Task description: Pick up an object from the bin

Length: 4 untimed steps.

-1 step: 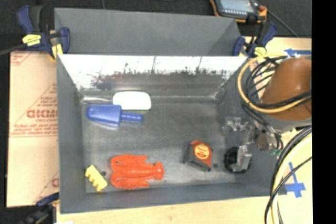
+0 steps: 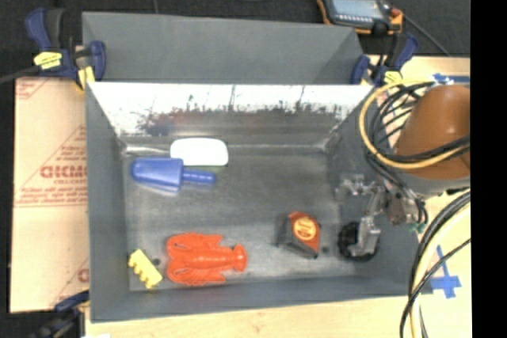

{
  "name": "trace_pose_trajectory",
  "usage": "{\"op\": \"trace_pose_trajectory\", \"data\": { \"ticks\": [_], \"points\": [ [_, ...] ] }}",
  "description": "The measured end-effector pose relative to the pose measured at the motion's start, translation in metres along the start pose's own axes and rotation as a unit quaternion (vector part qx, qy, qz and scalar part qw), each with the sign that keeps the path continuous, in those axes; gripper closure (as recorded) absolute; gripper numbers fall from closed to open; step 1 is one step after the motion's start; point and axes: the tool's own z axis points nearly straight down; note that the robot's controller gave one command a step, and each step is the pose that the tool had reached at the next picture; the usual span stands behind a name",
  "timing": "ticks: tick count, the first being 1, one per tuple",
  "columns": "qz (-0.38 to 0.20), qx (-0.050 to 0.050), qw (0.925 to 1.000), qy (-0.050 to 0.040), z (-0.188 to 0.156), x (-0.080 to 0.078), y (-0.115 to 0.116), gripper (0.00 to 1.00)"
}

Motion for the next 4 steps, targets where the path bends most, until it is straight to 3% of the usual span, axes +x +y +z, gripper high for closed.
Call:
{"op": "trace_pose_trajectory", "data": {
  "ticks": [1, 2, 3, 4],
  "points": [
    [-0.022, 0.000, 0.9998, -0.0020, 0.037, 0.019, 0.006, 0.00],
    [0.061, -0.001, 0.9982, 0.0007, 0.057, 0.025, 0.007, 0.00],
    [0.127, -0.001, 0.9919, 0.0016, 0.061, 0.023, 0.015, 0.00],
    [0.046, 0.000, 0.9989, -0.0011, 0.062, 0.026, 0.025, 0.00]
  ]
}}
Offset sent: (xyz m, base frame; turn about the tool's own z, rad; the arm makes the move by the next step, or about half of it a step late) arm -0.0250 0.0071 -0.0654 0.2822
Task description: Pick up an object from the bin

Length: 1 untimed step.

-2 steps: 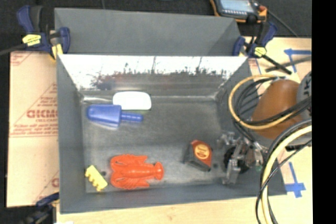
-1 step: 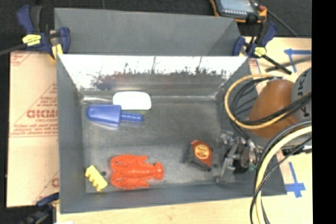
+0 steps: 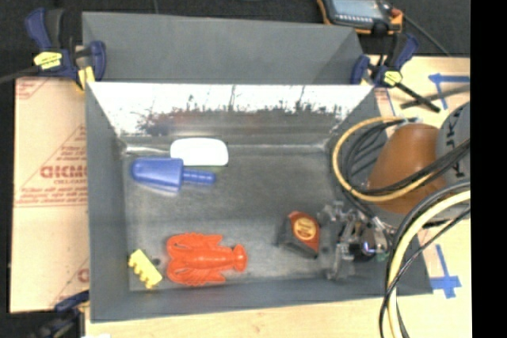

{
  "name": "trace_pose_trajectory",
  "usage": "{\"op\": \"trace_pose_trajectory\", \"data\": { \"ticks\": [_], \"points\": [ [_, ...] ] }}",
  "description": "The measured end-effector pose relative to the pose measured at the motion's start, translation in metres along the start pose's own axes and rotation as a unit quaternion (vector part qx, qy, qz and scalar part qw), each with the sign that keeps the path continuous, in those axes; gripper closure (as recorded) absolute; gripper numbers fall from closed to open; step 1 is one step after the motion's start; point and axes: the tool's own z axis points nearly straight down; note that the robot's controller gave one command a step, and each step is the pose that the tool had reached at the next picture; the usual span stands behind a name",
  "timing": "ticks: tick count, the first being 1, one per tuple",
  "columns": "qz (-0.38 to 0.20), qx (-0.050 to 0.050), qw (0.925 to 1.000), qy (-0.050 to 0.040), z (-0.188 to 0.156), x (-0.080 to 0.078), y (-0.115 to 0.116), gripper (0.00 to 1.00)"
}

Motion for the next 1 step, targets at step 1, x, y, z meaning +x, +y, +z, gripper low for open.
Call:
{"op": "trace_pose_trajectory", "data": {
  "ticks": [1],
  "points": [
    [0.084, 0.000, 0.9965, 0.0007, 0.0018, -0.0009, 0.0461, 0.00]
  ]
}}
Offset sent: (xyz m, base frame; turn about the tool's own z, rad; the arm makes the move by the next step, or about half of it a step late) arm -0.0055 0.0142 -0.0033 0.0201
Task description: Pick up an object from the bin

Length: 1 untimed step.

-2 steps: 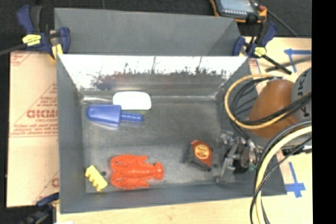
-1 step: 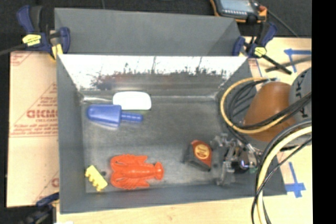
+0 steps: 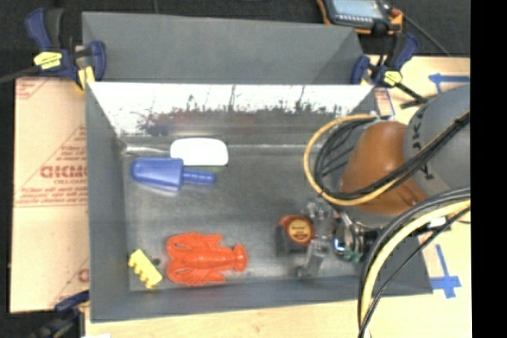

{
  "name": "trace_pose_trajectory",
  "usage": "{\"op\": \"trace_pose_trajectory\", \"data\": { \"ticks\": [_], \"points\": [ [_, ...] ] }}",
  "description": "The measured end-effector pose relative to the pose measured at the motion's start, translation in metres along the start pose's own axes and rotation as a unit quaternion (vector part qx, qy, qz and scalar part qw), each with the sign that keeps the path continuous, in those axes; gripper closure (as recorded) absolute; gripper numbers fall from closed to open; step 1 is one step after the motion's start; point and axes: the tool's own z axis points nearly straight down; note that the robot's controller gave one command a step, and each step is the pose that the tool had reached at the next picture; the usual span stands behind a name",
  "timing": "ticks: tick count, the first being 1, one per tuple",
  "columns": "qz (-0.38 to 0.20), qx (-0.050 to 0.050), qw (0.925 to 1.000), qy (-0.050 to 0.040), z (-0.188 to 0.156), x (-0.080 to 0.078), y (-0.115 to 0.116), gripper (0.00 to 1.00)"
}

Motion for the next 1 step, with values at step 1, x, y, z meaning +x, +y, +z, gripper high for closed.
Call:
{"op": "trace_pose_trajectory", "data": {
  "ticks": [1],
  "points": [
    [-0.074, 0.000, 0.9973, 0.0010, 0.0009, 0.0010, -0.0341, 1.00]
  ]
}}
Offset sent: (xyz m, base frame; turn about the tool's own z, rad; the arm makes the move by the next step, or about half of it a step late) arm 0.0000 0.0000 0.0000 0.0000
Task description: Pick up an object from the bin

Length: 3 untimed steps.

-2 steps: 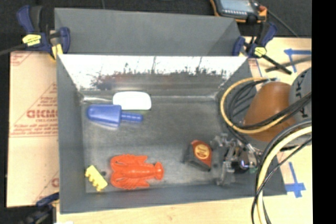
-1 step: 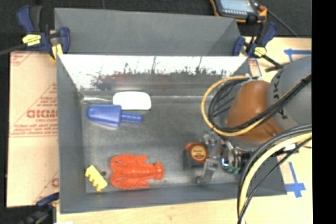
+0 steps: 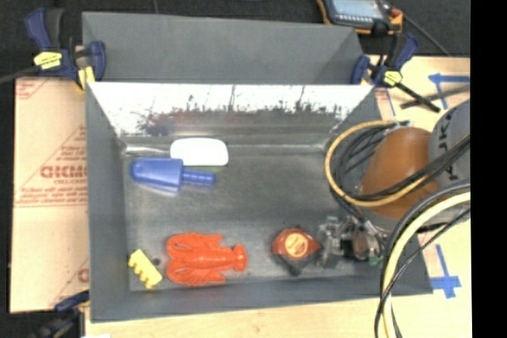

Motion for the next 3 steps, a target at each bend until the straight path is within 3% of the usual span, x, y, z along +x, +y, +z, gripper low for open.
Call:
{"op": "trace_pose_trajectory", "data": {
  "ticks": [1, 2, 3],
  "points": [
    [-0.002, 0.000, 1.0000, -0.0032, -0.001, -0.002, 0.000, 0.00],
    [-0.003, 0.000, 1.0000, -0.0031, -0.001, -0.002, 0.000, 0.00],
    [0.045, 0.001, 0.9990, -0.0018, -0.001, 0.001, 0.022, 0.00]
  ]
}}
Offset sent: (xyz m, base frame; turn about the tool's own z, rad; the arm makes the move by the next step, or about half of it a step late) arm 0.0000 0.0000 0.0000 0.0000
